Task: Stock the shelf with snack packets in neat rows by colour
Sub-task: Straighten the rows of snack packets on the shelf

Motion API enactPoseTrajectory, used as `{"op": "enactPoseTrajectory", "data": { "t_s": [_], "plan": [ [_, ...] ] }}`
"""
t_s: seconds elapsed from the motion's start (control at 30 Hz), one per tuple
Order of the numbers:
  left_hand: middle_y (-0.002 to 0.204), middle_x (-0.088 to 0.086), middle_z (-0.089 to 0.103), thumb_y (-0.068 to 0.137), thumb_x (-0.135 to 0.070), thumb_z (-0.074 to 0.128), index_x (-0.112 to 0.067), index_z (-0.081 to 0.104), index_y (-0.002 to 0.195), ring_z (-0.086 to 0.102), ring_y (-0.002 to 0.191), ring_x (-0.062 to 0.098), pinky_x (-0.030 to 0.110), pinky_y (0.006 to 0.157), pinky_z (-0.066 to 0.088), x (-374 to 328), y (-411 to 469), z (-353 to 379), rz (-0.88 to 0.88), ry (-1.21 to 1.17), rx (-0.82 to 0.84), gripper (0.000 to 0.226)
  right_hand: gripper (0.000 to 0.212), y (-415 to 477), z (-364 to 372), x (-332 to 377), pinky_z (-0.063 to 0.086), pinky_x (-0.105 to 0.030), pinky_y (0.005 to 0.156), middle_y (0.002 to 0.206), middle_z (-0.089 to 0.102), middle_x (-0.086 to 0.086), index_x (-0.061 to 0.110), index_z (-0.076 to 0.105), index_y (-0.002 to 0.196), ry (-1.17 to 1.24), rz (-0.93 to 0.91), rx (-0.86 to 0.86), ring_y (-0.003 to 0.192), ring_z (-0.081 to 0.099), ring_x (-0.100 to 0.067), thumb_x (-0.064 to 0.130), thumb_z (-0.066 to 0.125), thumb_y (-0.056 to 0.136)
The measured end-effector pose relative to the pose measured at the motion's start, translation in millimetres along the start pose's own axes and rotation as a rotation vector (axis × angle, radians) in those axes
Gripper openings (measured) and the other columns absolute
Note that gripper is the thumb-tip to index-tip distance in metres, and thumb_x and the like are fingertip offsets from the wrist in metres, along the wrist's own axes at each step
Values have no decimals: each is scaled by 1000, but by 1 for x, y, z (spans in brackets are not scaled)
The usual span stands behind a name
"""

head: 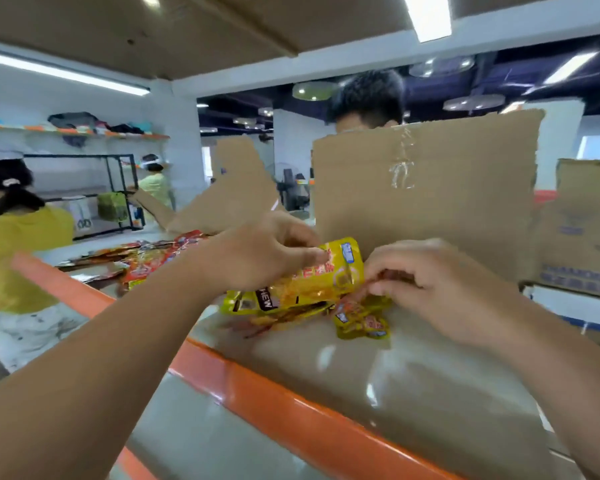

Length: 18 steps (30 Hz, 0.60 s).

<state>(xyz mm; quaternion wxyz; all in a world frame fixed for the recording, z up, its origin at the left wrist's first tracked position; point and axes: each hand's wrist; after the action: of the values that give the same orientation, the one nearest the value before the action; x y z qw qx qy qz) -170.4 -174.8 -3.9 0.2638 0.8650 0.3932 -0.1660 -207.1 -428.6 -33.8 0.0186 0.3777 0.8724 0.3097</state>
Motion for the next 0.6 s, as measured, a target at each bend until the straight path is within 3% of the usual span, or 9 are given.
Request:
{"op": "enactPoseTrajectory", "data": {
  "t_s": [0.1,0.17,0.23,0.27,0.33,0.4,0.5,0.53,0.6],
  "plan": [
    [64,-2,36,100,-40,64,-12,53,68,35,57,15,30,52,28,15,26,-5,30,-95,42,44,11,8,-16,5,40,-36,61,69,55,0,24,58,79,117,134,-54,64,48,-17,30,62,87],
    [64,-4,38,100,-41,64,-19,49,64,36,56,14,32,54,31,24,46,-7,36,21,91,46,13,14,-24,5,38,-32,59,69,59,-10,20,57,78,208,248,-86,62,46,-18,27,63,88],
    [67,-9,50,98,-46,64,-24,57,69,49,61,12,35,62,43,25,63,-7,40,214,167,37,10,17,-30,3,38,-25,53,79,61,-29,11,62,86,269,417,-119,60,47,-18,13,66,94],
    [69,-14,57,97,-46,64,-29,64,75,55,65,6,30,65,47,24,69,-5,56,288,214,28,5,18,-32,3,37,-24,51,83,61,-33,7,64,90,256,507,-105,60,48,-18,9,66,95],
    [73,-21,63,97,-40,66,-33,72,87,58,67,-5,15,60,44,24,77,3,92,350,282,13,9,15,-29,-1,38,-23,54,86,66,-22,13,67,100,55,690,21,60,51,-14,17,71,92],
    [77,-18,67,94,-45,69,-32,76,98,61,69,-2,18,64,46,31,81,16,113,310,311,15,33,6,-21,3,41,-21,60,93,65,3,22,63,117,-253,854,221,71,54,-7,36,73,89],
    [95,-26,65,76,-75,66,-42,68,125,64,93,4,28,90,53,37,78,20,128,364,442,60,55,-6,-13,20,50,-29,83,108,65,8,29,58,131,-361,952,413,95,62,-13,58,68,86],
    [102,-29,64,66,-82,65,-44,63,132,64,100,4,31,97,52,38,75,17,138,372,472,76,56,-7,-11,27,48,-28,85,107,63,14,34,55,133,-321,962,433,95,61,-9,61,67,85],
    [114,-27,64,68,-78,72,-43,58,139,62,110,6,35,103,50,38,69,11,172,372,513,81,57,-5,-3,32,48,-27,83,97,59,21,42,54,132,-339,957,439,89,59,-2,63,70,82]
  ]
}}
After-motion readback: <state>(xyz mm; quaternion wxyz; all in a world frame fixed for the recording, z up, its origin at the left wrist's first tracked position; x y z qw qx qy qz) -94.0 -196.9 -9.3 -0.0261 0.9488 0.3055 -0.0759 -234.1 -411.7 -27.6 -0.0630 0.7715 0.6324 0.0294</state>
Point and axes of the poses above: each hand's wrist, its own y-axis towards the middle knuckle, its own z-axis out of the palm, x = y × z
